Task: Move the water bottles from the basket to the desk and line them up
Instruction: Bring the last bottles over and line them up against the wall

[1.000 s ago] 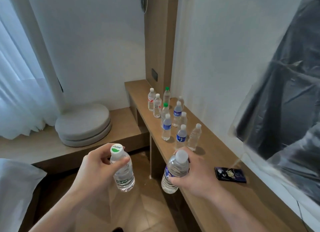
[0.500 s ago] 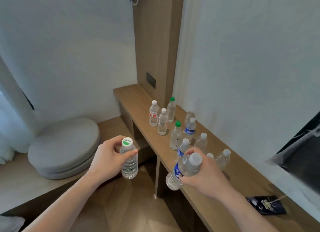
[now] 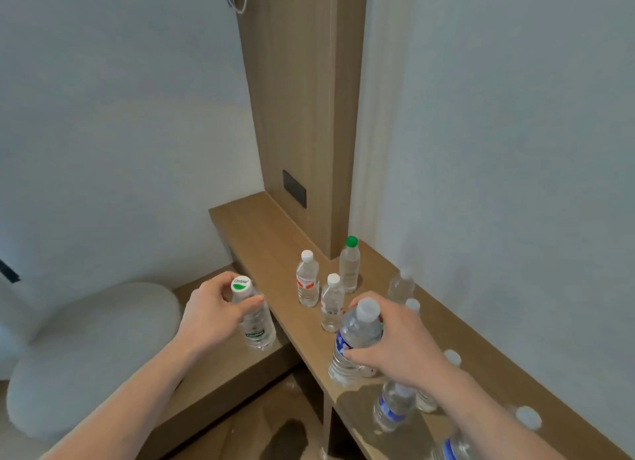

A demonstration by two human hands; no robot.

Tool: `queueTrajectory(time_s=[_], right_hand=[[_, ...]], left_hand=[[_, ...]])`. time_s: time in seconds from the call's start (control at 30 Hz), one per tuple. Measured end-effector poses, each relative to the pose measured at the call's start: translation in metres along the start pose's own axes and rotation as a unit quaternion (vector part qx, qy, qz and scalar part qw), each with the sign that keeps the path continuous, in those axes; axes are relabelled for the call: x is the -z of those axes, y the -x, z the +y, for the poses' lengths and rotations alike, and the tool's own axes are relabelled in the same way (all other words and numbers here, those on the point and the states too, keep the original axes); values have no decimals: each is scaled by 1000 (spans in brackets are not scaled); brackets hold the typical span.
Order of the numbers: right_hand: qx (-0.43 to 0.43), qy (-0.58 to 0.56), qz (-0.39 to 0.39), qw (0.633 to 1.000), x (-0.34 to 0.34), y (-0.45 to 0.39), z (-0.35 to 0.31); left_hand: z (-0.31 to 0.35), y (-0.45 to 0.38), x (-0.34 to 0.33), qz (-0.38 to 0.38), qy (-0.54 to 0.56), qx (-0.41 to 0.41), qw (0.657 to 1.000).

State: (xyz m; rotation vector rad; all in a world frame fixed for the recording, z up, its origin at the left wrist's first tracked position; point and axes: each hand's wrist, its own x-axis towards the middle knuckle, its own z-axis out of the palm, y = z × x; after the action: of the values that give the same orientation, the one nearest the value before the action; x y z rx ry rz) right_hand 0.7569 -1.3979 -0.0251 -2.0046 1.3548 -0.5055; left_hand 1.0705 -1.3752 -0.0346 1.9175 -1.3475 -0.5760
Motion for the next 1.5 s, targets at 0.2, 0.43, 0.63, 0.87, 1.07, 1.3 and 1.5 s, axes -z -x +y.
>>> queueTrajectory(time_s=[0.2, 0.43, 0.63, 0.87, 1.07, 1.3, 1.5], right_hand=[[-11, -4, -10, 1000, 0, -63, 6], [-111, -38, 110, 987, 25, -112, 16], [-192, 57, 127, 971, 16, -171, 19], [-287, 98, 83, 949, -19, -209, 49], [-354, 102, 26, 929, -48, -226, 76], [-415, 106, -3, 904, -64, -235, 91], [-422, 100, -16, 901, -66, -229, 98]], left_hand=[[-17, -106, -20, -42, -50, 16, 998], [-51, -234, -62, -135, -97, 0, 986], [-79, -312, -103, -226, -176, -73, 955], [-89, -363, -135, -297, -176, -89, 934], [-77, -378, -155, -323, -180, -122, 921], [-52, -385, -167, -350, -176, -162, 906], [-2, -380, -168, -335, -198, -280, 877]])
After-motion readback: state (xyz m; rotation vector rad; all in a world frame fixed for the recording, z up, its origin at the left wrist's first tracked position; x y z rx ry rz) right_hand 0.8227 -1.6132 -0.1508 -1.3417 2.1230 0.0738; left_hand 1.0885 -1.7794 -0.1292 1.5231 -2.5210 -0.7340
